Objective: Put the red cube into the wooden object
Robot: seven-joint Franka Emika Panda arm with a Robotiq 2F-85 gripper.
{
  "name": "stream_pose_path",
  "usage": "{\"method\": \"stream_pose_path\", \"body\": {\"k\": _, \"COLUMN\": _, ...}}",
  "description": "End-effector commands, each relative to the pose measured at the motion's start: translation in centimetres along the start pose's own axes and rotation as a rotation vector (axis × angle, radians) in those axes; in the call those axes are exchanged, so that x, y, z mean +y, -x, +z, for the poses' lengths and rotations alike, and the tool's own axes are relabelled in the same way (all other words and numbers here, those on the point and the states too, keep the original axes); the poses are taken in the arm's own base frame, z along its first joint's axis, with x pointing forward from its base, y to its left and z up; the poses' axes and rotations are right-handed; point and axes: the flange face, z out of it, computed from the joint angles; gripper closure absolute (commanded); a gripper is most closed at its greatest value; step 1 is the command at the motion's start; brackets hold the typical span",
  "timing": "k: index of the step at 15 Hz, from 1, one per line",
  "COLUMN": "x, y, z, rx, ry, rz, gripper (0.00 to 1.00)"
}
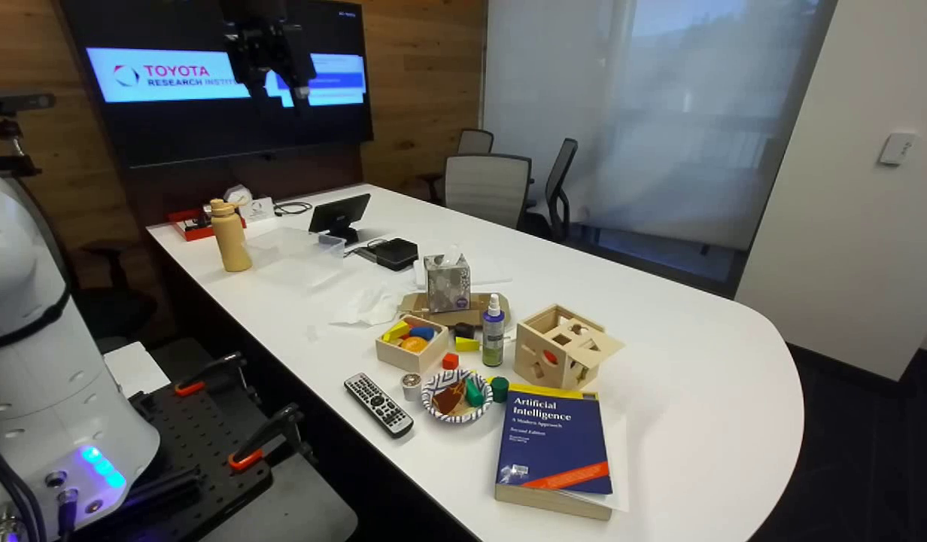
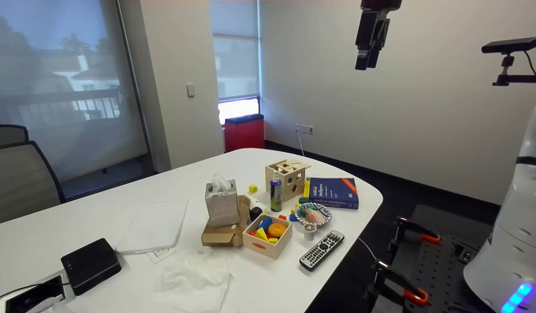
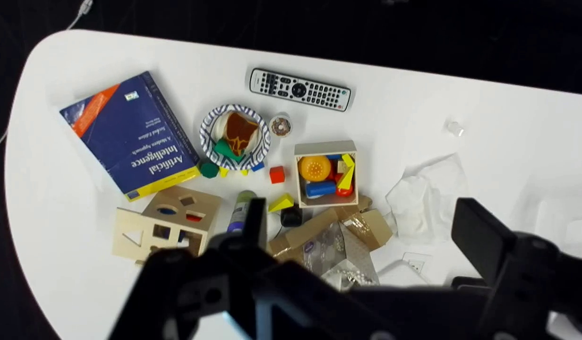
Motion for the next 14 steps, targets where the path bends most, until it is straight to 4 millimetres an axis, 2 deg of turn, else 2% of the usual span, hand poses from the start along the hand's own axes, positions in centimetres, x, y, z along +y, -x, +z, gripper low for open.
{"method": "stream_pose_path", "body": {"k": 1, "x": 4.2, "y": -4.0, "z": 3.9, "rx": 0.038, "ry": 0.004, "rz": -0.029, "gripper": 0.0}}
{"method": "stream_pose_path", "body": {"k": 4, "x": 8.4, "y": -7.1, "z": 8.9, "rx": 0.087, "ry": -0.025, "rz": -0.032, "gripper": 0.0}}
{"method": "stream_pose_path", "body": {"k": 8, "x": 12.3, "y": -10.2, "z": 17.7, "rx": 0.097, "ry": -0.098, "rz": -0.043, "gripper": 0.0}}
{"method": "stream_pose_path", "body": {"k": 10, "x": 12.7, "y": -11.4, "z": 22.5, "rx": 0.072, "ry": -0.153, "rz": -0.049, "gripper": 0.0}}
{"method": "stream_pose_path", "body": {"k": 14, "x": 11.9, "y": -13.2, "z": 30.9, "rx": -0.005, "ry": -0.239, "rz": -0.051, "gripper": 0.0}}
